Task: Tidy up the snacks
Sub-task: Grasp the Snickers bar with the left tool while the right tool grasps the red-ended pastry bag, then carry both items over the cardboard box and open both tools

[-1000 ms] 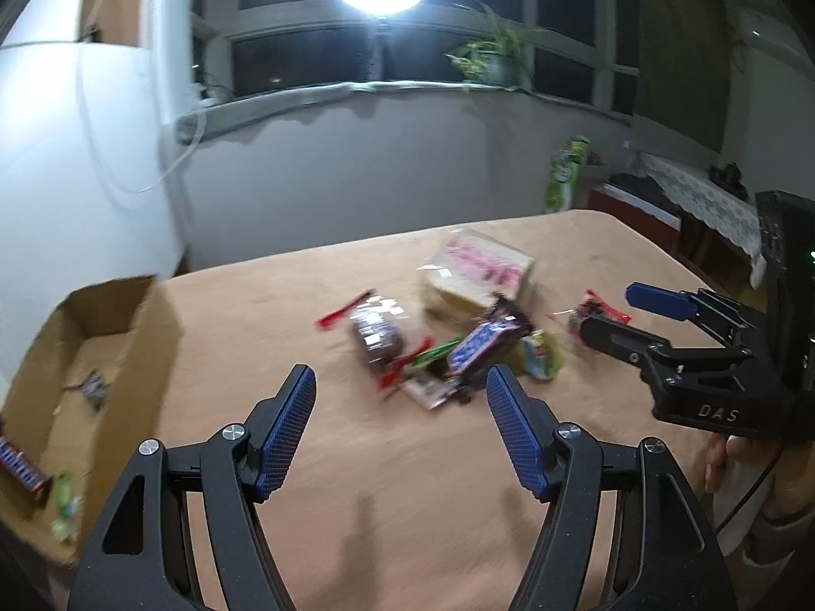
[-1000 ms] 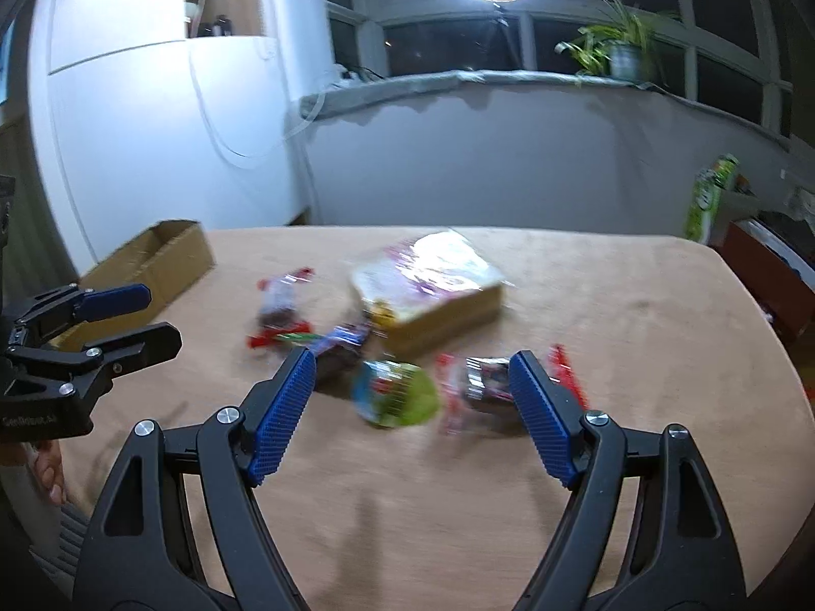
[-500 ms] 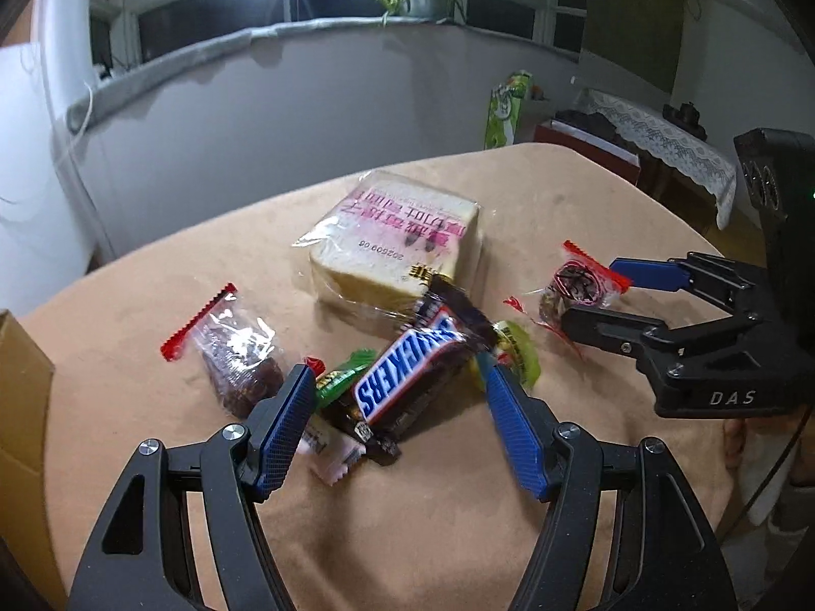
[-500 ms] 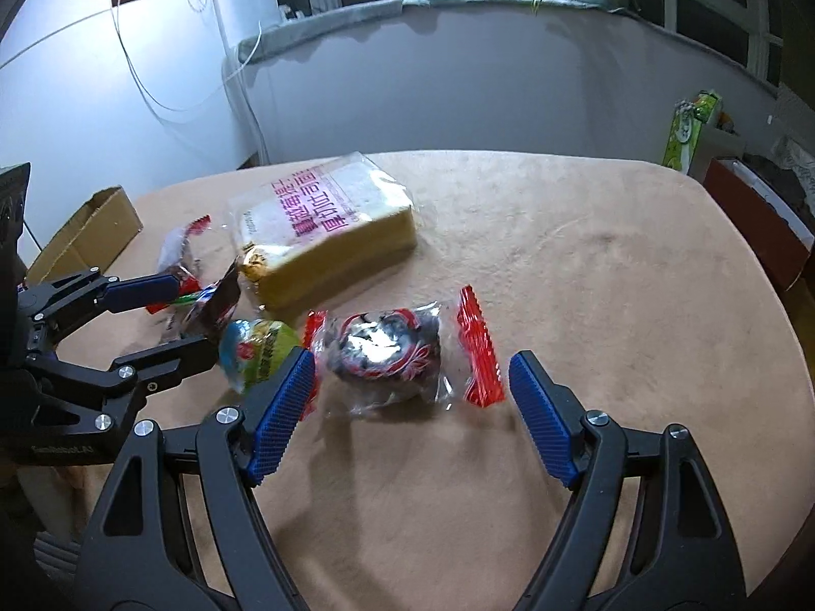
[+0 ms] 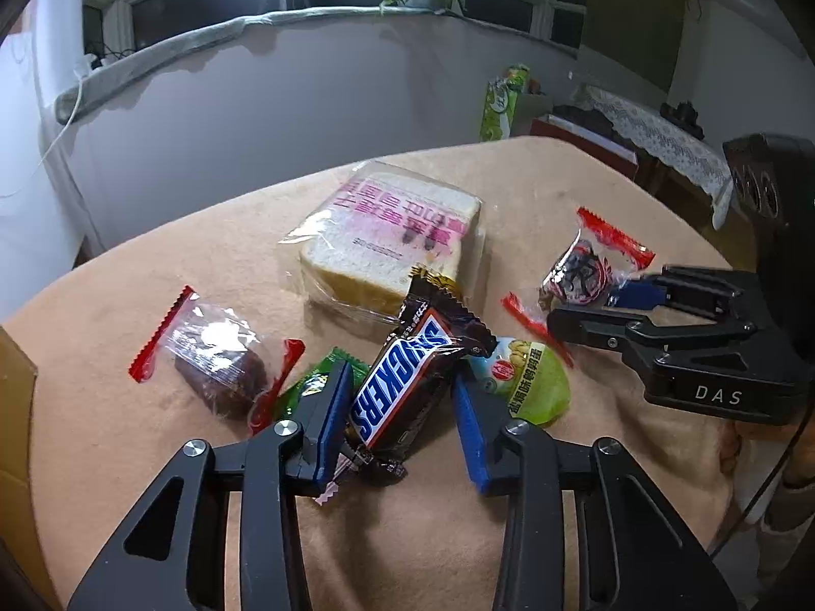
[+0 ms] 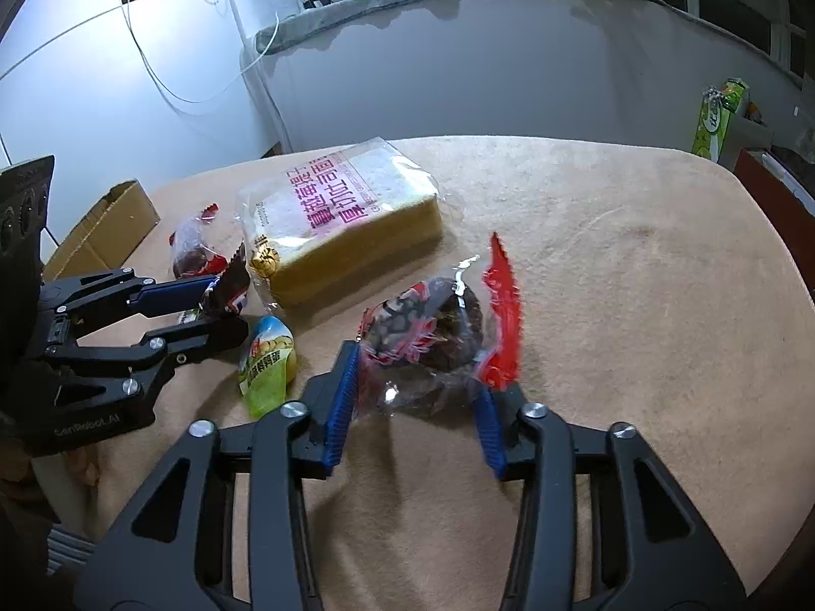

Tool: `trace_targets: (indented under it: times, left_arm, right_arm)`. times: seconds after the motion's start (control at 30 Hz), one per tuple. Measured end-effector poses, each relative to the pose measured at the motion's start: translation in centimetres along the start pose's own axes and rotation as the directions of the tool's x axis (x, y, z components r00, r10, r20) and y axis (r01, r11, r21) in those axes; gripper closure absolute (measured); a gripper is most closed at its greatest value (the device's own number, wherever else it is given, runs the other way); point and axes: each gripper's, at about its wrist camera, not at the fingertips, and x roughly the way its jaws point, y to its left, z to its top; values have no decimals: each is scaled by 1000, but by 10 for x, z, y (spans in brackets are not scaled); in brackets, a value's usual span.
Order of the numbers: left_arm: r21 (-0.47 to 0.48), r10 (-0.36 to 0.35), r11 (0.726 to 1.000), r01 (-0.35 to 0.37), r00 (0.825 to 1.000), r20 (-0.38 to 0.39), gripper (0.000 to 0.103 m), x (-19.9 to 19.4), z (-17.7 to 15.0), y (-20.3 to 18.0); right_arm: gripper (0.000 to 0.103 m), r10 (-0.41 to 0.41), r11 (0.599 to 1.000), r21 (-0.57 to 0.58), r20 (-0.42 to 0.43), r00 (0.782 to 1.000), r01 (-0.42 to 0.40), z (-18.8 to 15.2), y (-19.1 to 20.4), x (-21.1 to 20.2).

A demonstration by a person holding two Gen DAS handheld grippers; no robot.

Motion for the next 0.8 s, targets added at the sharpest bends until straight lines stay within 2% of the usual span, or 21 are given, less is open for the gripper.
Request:
trace_targets:
  times: [0.37,0.8]
  left_arm:
    - [-78,-28,996,36,995,99,72,-25,-5,13]
    - [-125,-52,990,69,989,137,72,-46,-15,16]
  right_arm:
    - [66,-3,1000,8,42,999,3,-1,-2,-7]
    - [66,-17,1000,15,95,995,16,-2,0,-23]
